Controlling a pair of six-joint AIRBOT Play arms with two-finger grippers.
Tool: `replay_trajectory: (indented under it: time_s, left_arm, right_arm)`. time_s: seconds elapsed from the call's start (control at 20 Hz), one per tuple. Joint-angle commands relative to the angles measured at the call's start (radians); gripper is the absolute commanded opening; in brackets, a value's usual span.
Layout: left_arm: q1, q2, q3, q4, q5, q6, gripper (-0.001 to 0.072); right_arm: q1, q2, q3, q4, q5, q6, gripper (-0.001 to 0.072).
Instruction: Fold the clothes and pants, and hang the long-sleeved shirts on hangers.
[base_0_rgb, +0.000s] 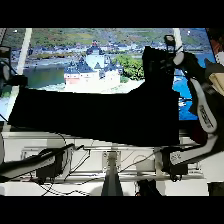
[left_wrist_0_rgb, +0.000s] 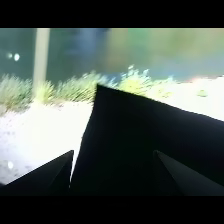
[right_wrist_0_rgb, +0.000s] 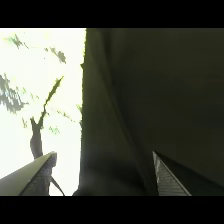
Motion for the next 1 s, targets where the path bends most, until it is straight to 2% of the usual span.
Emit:
replay_trajectory:
  time_s: [0.0,0.2,0.3,0.5,0.55,0.7,0.95]
  left_arm:
    - [-0.095,-0.008,0.002,-0.006,0.003,-0.010,0.0546]
    - [-0.151,-0.043,0.002,-0.006,0.009,-0.010,0.0546]
    - [-0.165,-0.061,0.002,-0.006,0.009,-0.010,0.0546]
    - [-0.172,-0.074,0.002,-0.005,0.009,-0.010,0.0546]
    - [-0.172,-0.074,0.002,-0.005,0.009,-0.010,0.0546]
    - [-0.172,-0.075,0.002,-0.006,0.009,-0.010,0.0546]
    - [-0.172,-0.071,0.002,-0.005,0.021,-0.010,0.0546]
  right_arm:
    - [0.044,-0.169,0.164,-0.024,0.048,0.017,0.0697]
    - [0.054,-0.244,0.246,-0.130,0.091,0.019,0.0688]
    - [0.054,-0.265,0.257,-0.192,0.118,0.058,0.0662]
    - [0.058,-0.290,0.257,-0.212,0.127,0.073,0.0567]
    - [0.058,-0.293,0.257,-0.216,0.119,0.073,0.0472]
    - [0.058,-0.294,0.257,-0.219,0.110,0.069,0.0015]
    - [0.085,-0.259,0.304,-0.215,0.116,0.060,0.0014]
